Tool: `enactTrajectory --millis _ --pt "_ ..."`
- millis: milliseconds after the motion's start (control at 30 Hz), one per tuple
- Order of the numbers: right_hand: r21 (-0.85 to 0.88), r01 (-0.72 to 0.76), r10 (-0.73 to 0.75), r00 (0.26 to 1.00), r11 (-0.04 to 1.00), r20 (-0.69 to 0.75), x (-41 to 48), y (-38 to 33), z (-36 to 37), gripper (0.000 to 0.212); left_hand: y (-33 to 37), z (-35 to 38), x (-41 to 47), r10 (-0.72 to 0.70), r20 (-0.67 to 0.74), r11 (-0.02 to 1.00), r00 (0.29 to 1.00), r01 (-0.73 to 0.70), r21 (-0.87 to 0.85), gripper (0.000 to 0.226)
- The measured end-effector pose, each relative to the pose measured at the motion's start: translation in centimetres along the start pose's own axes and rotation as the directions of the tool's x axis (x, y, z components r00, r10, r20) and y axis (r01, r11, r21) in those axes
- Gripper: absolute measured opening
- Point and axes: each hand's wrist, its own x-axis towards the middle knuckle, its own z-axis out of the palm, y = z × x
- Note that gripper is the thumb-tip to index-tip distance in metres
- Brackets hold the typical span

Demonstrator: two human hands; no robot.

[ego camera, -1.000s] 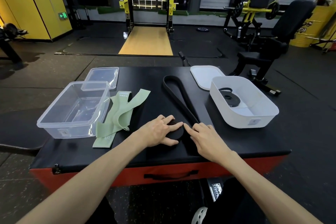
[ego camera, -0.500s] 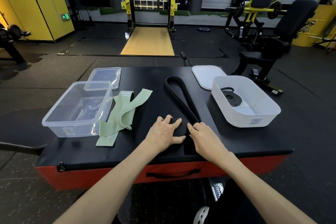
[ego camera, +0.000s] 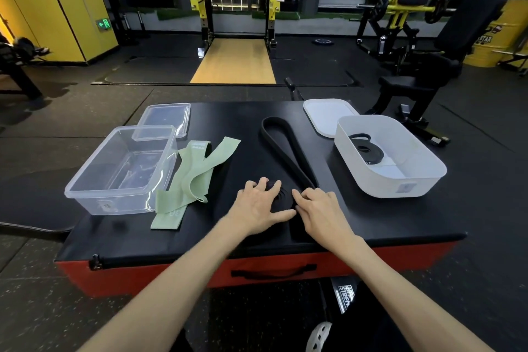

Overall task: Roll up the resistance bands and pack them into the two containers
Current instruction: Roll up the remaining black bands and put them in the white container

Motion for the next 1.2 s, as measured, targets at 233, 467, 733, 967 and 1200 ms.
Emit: enactTrajectory --millis 233,467,733,967,1200 --pt "0.019 0.044 -0.045 0.998 0.999 0.041 -0.5 1.1 -0.7 0.04 -2.9 -2.0 2.1 0.395 0.176 0.917 0.902 -0.398 -0.015 0.078" --pt "-0.021 0.065 -0.062 0.989 0.998 0.135 -0.6 1.7 -1.5 0.054 -2.7 -0.1 1.7 0.326 0.084 0.94 0.942 -0.332 0.082 0.083" --pt "-0.039 0.055 -0.05 0.993 0.998 0.104 0.2 0.5 -1.3 0.049 -1.3 0.2 0.5 0.176 -0.013 0.974 0.984 -0.172 0.147 0.076" --pt "0.019 -0.047 0.043 0.978 0.999 0.203 0.9 -0.2 -1.0 0.016 -0.6 0.6 -0.1 0.023 -0.149 0.995 0.989 -0.008 0.104 0.08" --pt "-0.002 -0.057 0.055 0.967 0.998 0.248 1.7 -1.6 -1.0 0.018 0.5 0.8 -0.8 -0.13 -0.204 0.983 0.97 0.152 0.098 0.083"
